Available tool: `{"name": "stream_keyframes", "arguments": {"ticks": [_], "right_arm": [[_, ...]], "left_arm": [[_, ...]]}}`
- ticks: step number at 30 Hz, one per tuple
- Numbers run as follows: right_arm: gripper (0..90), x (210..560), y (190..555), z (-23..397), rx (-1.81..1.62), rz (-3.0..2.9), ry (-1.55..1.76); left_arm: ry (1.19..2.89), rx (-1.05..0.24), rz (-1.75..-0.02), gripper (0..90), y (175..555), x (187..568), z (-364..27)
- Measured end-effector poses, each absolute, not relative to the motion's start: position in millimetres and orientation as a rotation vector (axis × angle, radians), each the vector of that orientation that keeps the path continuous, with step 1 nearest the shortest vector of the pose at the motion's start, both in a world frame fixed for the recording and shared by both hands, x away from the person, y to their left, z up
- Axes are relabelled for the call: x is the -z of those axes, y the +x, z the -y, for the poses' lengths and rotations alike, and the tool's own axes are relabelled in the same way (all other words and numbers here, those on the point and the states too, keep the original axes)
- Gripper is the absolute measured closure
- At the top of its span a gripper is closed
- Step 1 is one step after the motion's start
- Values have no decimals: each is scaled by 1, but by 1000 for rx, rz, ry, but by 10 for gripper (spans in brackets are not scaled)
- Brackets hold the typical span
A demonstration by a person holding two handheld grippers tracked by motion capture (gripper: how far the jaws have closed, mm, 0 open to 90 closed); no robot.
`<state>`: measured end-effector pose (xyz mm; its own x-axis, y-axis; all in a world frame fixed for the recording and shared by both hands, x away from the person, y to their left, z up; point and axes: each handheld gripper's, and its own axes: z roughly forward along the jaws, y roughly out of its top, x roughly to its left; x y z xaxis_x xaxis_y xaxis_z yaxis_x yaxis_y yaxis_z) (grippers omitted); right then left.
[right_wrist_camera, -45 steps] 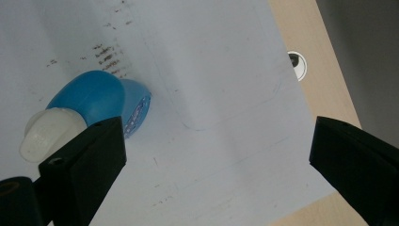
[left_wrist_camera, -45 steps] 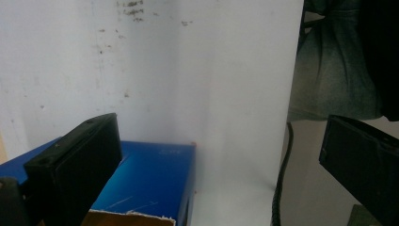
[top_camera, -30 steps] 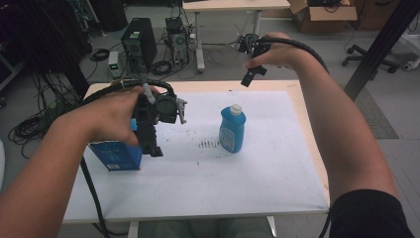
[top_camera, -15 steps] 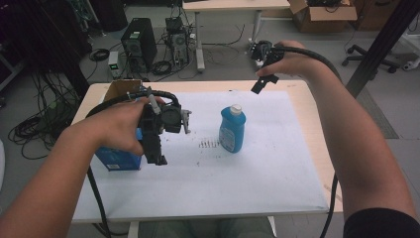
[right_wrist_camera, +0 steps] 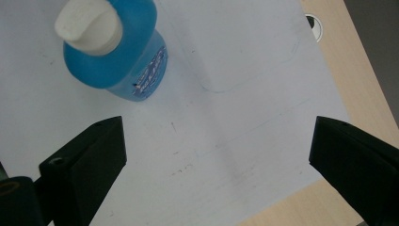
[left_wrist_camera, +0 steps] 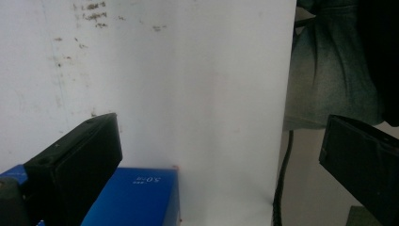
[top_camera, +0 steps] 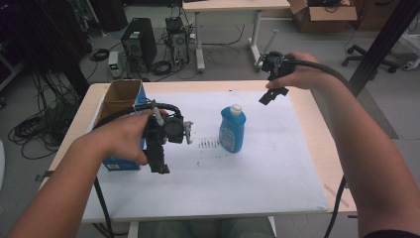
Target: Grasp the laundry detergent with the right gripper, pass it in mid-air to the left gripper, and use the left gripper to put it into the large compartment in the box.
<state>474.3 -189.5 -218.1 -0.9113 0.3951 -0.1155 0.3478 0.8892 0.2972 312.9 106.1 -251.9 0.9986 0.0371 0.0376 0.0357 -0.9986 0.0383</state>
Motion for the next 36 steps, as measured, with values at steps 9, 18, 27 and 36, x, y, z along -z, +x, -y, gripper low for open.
{"name": "stream_keyframes", "arguments": {"ticks": [9, 18, 27, 36], "right_arm": [[44, 232, 458, 193, -413, -2900, 532], [44, 252, 444, 201, -440, -2913, 531], [43, 267, 435, 203, -475, -2919, 524], [42, 290, 421, 200, -532, -2933, 518]], "left_arm": [[3112, -31, -57, 2, 315, 269, -106], [3113, -14, -62, 2, 316, 284, -105], [3117, -11, -59, 2, 316, 291, -105], [3112, -8, -58, 2, 316, 294, -107]]}}
